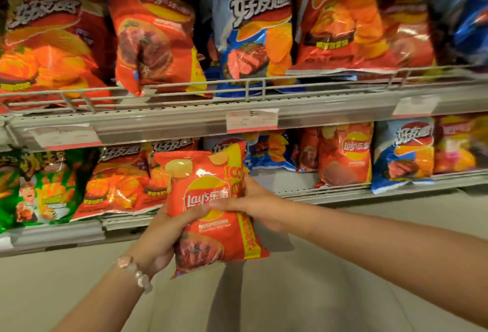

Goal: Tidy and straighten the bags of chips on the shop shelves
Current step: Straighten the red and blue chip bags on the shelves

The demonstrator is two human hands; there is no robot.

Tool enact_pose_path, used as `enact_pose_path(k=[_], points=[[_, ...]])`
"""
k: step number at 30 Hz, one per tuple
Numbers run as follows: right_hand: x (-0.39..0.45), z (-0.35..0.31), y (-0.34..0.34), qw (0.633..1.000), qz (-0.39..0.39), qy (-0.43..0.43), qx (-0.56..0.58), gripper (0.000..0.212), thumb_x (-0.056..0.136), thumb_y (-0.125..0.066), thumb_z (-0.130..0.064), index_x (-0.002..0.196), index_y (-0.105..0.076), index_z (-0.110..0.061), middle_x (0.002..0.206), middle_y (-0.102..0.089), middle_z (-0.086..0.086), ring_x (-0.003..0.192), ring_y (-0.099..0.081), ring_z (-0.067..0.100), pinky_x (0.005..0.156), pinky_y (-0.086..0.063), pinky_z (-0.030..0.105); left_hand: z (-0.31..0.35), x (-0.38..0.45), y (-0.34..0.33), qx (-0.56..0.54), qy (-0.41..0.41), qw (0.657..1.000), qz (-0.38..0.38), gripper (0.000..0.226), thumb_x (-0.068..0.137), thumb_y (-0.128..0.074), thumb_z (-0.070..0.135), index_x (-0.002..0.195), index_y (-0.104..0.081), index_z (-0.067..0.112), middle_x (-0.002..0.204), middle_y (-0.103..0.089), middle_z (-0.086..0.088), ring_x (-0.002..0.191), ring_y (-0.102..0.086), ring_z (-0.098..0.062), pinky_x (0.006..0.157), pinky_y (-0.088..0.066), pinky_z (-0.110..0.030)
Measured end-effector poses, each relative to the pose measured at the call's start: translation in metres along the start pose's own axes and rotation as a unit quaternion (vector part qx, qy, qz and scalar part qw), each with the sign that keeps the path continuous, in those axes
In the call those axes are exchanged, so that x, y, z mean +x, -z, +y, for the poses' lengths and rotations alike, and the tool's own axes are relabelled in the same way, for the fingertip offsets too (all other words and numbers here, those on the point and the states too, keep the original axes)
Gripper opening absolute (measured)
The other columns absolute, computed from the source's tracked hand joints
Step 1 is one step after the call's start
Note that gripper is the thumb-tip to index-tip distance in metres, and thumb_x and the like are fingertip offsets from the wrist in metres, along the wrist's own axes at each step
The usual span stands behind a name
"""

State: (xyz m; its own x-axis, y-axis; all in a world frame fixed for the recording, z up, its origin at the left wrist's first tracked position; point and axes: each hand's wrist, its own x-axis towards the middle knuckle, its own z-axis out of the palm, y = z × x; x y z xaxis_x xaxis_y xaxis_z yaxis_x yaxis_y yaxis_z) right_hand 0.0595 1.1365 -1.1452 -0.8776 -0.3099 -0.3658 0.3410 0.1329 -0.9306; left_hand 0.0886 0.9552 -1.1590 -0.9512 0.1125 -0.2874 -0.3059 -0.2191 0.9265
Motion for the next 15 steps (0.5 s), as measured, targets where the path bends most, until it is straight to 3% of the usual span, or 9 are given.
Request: enact_pose_path(k=[3, 6, 8, 11, 15], points=[[-0.017, 0.007, 0.034, 0.999, 0.018, 0.028, 0.005, 0.101, 0.059, -0.089, -0.031, 0.139, -0.028, -0.034, 0.125, -0.057, -0.006, 0.114, -0.058, 0.017, 0.098, -0.048, 0.045, -0.002, 0.006, -0.034, 0.015, 0.004, 0.999, -0.033, 0.067, 0.058, -0.09, 0.019, 0.118, -0.061, 0.017, 0.106, -0.072, -0.012, 0.093, -0.071, -0.029, 0.064, -0.059, -0.034], [-0.033, 0.015, 0.064, 0.997, 0.045, 0.057, 0.014, 0.087, 0.061, -0.089, -0.023, 0.128, -0.034, -0.037, 0.119, -0.06, -0.008, 0.108, -0.061, 0.014, 0.095, -0.051, 0.044, -0.005, 0.011, -0.071, 0.021, 0.013, 0.998, -0.064, 0.09, 0.034, -0.097, 0.038, 0.115, -0.063, 0.018, 0.107, -0.072, -0.011, 0.095, -0.07, -0.028, 0.065, -0.059, -0.033], [-0.043, 0.021, 0.084, 0.995, 0.071, 0.066, 0.024, 0.081, 0.063, -0.088, -0.02, 0.125, -0.038, -0.034, 0.118, -0.062, -0.006, 0.106, -0.063, 0.014, 0.094, -0.052, 0.044, -0.009, 0.016, -0.093, 0.025, 0.024, 0.996, -0.084, 0.091, 0.029, -0.097, 0.041, 0.111, -0.066, 0.019, 0.107, -0.072, -0.011, 0.095, -0.07, -0.028, 0.065, -0.058, -0.032], [-0.06, 0.032, 0.114, 0.992, 0.087, 0.077, 0.044, 0.072, 0.065, -0.086, -0.016, 0.118, -0.043, -0.038, 0.112, -0.066, -0.007, 0.1, -0.066, 0.012, 0.089, -0.054, 0.039, -0.016, 0.021, -0.124, 0.064, 0.036, 0.991, -0.111, 0.085, 0.038, -0.095, 0.043, 0.115, -0.065, 0.022, 0.11, -0.072, -0.008, 0.098, -0.07, -0.026, 0.072, -0.058, -0.035], [-0.081, 0.047, 0.149, 0.986, 0.128, 0.088, 0.06, 0.076, 0.066, -0.085, -0.011, 0.129, -0.043, -0.022, 0.116, -0.066, 0.001, 0.104, -0.065, 0.017, 0.094, -0.051, 0.041, -0.025, 0.028, -0.162, 0.135, 0.056, 0.981, -0.129, 0.072, 0.058, -0.088, 0.038, 0.122, -0.059, 0.023, 0.11, -0.072, -0.002, 0.1, -0.069, -0.022, 0.087, -0.053, -0.042]])
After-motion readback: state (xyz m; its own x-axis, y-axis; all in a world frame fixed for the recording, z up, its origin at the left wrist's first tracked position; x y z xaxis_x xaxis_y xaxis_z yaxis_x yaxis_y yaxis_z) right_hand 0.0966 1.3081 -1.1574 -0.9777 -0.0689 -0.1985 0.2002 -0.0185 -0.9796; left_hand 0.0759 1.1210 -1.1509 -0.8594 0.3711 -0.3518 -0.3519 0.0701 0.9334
